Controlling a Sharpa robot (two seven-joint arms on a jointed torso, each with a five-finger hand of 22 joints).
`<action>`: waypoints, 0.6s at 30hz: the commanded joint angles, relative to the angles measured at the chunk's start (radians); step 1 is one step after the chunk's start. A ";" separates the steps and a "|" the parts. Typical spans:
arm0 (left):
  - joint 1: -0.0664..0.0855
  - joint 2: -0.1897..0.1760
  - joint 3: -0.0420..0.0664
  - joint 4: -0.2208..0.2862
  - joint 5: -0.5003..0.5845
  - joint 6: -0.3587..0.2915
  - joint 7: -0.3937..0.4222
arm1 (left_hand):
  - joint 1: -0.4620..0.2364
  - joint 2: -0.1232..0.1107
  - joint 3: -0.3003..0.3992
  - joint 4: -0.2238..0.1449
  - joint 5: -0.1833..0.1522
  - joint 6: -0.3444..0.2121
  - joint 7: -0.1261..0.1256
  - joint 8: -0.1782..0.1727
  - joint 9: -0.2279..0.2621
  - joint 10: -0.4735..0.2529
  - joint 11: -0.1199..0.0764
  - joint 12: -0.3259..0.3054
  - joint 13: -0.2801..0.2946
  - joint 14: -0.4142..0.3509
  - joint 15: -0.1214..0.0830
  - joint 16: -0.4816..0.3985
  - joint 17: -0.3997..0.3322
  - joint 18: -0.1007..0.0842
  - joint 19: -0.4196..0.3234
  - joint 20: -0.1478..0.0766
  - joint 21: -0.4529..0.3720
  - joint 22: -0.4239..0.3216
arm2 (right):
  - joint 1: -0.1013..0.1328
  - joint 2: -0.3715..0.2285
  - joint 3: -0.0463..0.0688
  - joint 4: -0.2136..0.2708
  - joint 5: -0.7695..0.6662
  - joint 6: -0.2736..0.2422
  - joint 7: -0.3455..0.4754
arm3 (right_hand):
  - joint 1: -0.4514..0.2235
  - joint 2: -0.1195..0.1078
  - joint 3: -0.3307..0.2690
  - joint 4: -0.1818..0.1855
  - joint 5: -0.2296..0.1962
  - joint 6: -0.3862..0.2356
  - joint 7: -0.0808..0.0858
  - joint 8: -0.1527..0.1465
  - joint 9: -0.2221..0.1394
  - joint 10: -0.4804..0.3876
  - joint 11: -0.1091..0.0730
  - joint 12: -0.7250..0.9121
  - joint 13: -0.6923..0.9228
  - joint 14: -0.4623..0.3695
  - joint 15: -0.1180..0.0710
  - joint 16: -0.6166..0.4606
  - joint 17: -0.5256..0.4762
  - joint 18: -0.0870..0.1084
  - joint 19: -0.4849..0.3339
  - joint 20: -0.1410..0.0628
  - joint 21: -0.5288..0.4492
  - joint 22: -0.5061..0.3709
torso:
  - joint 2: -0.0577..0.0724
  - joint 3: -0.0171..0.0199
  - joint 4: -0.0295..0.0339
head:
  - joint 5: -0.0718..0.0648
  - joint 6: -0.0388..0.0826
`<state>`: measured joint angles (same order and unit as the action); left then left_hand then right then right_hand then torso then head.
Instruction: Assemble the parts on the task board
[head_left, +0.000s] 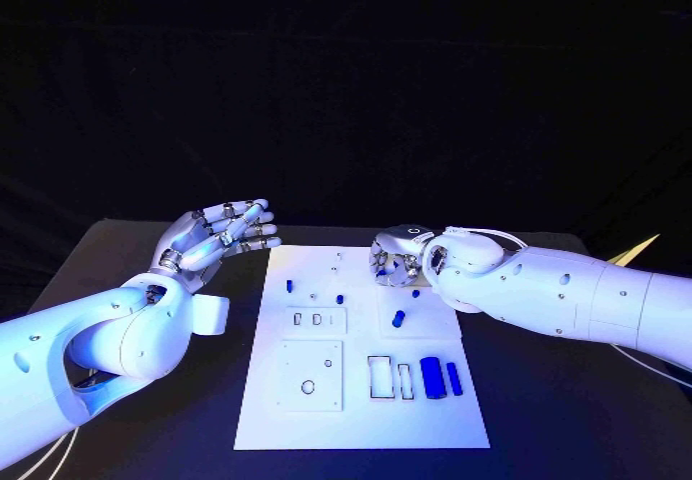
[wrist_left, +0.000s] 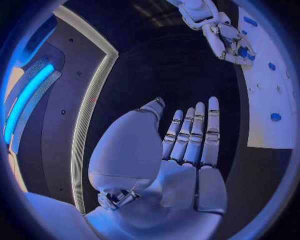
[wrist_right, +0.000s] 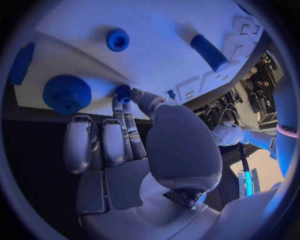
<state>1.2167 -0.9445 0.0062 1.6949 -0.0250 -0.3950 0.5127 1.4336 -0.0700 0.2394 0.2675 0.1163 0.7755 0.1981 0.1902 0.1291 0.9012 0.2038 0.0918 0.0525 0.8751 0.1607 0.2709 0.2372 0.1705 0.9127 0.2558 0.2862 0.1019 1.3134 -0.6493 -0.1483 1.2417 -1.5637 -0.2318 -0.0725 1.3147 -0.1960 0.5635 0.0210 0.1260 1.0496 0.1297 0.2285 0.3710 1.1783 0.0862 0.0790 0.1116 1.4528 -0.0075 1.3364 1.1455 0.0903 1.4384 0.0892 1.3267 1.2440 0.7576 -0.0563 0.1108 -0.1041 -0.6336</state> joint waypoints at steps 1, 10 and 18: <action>0.002 0.000 0.001 0.002 0.000 0.002 0.000 | -0.001 -0.008 0.052 -0.009 0.013 -0.002 0.042 0.009 0.014 0.006 0.001 -0.016 0.013 -0.004 0.002 -0.005 0.015 0.010 -0.005 0.001 0.005 0.005 | -0.003 -0.001 -0.002 0.005 -0.008 -0.018 -0.002 | 0.016 0.023 0.058 -0.014 0.011 0.009 0.003 0.023 0.019 0.049 -0.019 0.015 0.026 0.047 -0.006 0.017 0.016 -0.027 0.016 -0.003 0.023 0.019 | 0.002 -0.0012 0.0014 | 0.000 0.003; 0.002 0.000 0.001 0.001 0.001 0.003 0.000 | -0.001 -0.009 0.053 -0.010 0.012 -0.005 0.043 0.007 0.013 0.003 0.002 -0.019 0.012 -0.005 0.002 -0.005 0.016 0.011 -0.006 0.001 0.005 0.005 | -0.003 0.000 -0.001 0.026 -0.034 -0.097 -0.021 | 0.020 0.027 0.067 -0.031 0.011 0.012 0.003 0.034 0.039 0.065 -0.022 0.013 0.033 0.047 -0.008 0.021 0.017 -0.033 0.026 -0.004 0.048 0.053 | 0.006 -0.0028 0.0049 | -0.004 0.007; 0.002 0.001 0.001 0.000 0.001 0.003 0.001 | -0.001 -0.009 0.053 -0.010 0.012 -0.006 0.043 0.007 0.013 0.002 0.003 -0.019 0.012 -0.005 0.002 -0.005 0.017 0.011 -0.006 0.001 0.005 0.004 | -0.002 0.029 0.000 0.020 -0.069 -0.158 -0.051 | 0.020 0.029 0.070 -0.037 0.011 0.013 0.002 0.039 0.048 0.071 -0.023 0.012 0.037 0.048 -0.010 0.024 0.020 -0.036 0.030 -0.005 0.058 0.067 | 0.008 -0.0040 0.0096 | -0.004 0.010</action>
<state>1.2171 -0.9453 0.0062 1.6935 -0.0247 -0.3948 0.5120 1.4335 -0.0700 0.2394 0.2674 0.1163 0.7752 0.1981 0.1902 0.1291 0.9009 0.2038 0.0832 0.0525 0.8753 0.1609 0.2708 0.2382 0.1705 0.9126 0.2558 0.2862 0.1019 1.3113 -0.6259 -0.1492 1.2634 -1.6208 -0.3764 -0.1160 1.3148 -0.1959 0.5788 0.0052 0.1258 1.0517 0.1278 0.2440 0.4062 1.1812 0.0858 0.0747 0.1110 1.4597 -0.0145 1.3432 1.1517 0.0759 1.4437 0.0841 1.3537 1.2948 0.7648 -0.0597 0.1181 -0.1086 -0.6236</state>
